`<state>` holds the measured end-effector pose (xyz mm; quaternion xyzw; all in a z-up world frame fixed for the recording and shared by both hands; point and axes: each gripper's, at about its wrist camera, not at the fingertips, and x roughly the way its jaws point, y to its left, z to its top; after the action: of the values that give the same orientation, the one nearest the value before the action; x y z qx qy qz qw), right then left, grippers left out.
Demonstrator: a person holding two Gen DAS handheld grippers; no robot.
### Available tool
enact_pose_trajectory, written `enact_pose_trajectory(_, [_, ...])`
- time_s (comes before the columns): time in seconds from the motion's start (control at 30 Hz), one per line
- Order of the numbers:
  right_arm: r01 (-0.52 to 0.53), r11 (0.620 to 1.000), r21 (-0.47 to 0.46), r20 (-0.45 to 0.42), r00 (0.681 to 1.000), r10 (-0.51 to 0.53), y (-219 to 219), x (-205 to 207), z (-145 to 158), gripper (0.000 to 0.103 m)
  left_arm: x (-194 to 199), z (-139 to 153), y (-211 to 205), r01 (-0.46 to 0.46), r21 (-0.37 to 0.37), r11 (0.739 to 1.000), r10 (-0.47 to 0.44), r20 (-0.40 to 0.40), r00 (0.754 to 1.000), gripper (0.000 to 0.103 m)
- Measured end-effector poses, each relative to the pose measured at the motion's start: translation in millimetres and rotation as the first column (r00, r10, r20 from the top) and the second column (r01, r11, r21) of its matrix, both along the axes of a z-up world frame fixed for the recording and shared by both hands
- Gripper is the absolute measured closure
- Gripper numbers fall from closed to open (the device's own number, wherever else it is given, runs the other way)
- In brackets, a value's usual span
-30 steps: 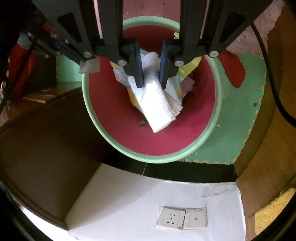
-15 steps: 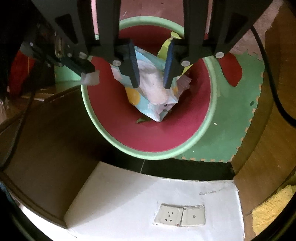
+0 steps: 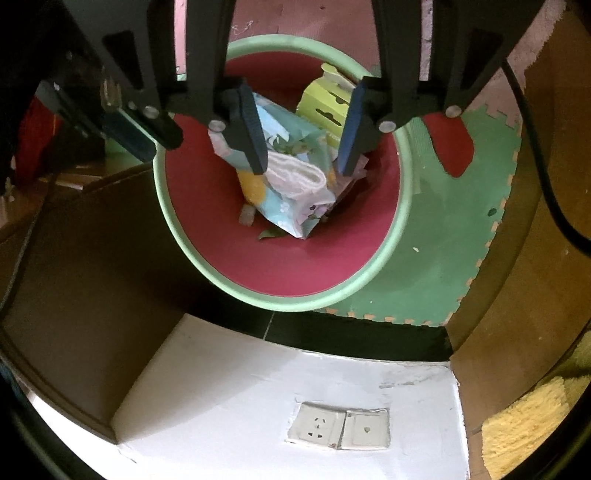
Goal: Collect trash
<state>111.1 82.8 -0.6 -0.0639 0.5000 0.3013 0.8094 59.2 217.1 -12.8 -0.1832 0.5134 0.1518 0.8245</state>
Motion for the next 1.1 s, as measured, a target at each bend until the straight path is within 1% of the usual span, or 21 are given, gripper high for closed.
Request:
enact_pose_trajectory(0.2, [0.013,1.0,0.007,0.029,0.999,-0.014,-7.5,-8.7,15.9,0.068,-2.3,6.7,-5.3,0.019,0.008,1.0,-0.019,0.007,1.0,0.06])
enact_pose_trajectory(0.27, [0.021,1.0,0.012,0.037,0.999,-0.022,-11.7,-12.7,21.7,0.067,-5.5,10.5,-8.8,0.033,0.026,0.999,-0.033,0.008,0.999,0.06])
enact_pose_trajectory(0.37, [0.026,0.999,0.022,0.049,0.998,-0.027,-18.9,-20.5,31.5,0.066,-14.2,18.0,-15.4,0.063,0.04,0.997,-0.063,0.008,0.998,0.06])
enact_pose_trajectory(0.53, [0.041,0.999,0.022,0.07,0.997,-0.042,-33.0,-37.1,48.6,0.065,-35.1,28.9,-27.7,0.107,0.029,0.994,-0.107,-0.007,0.994,0.059])
enact_pose_trajectory(0.73, [0.054,0.998,0.025,0.101,0.993,-0.056,-51.3,-62.2,71.0,0.065,-52.6,46.3,-44.8,0.143,0.058,0.988,-0.144,-0.002,0.99,0.058])
enact_pose_trajectory(0.83, [0.064,0.998,0.013,0.115,0.991,-0.065,-61.1,-74.3,79.5,0.064,-62.3,52.7,-53.4,0.153,0.057,0.987,-0.153,0.006,0.988,0.054])
enact_pose_trajectory(0.9, [0.078,0.997,0.0,0.127,0.989,-0.077,-69.5,-81.7,83.0,0.063,-68.9,54.2,-60.5,0.164,0.059,0.985,-0.164,0.001,0.986,0.048])
enact_pose_trajectory(0.97, [0.098,0.995,-0.012,0.138,0.986,-0.095,-78.6,-88.2,84.4,0.057,-74.6,53.7,-68.9,0.184,0.064,0.981,-0.184,-0.009,0.983,0.044])
enact_pose_trajectory(1.03, [0.121,0.993,-0.016,0.137,0.984,-0.117,-88.5,-93.4,83.9,0.054,-78.8,52.2,-75.5,0.197,0.071,0.978,-0.197,-0.016,0.98,0.042])
enact_pose_trajectory(1.1, [0.152,0.988,-0.021,0.131,0.98,-0.148,-98.3,-95.4,81.5,0.054,-78.8,49.8,-81.9,0.212,0.079,0.974,-0.21,-0.024,0.977,0.042])
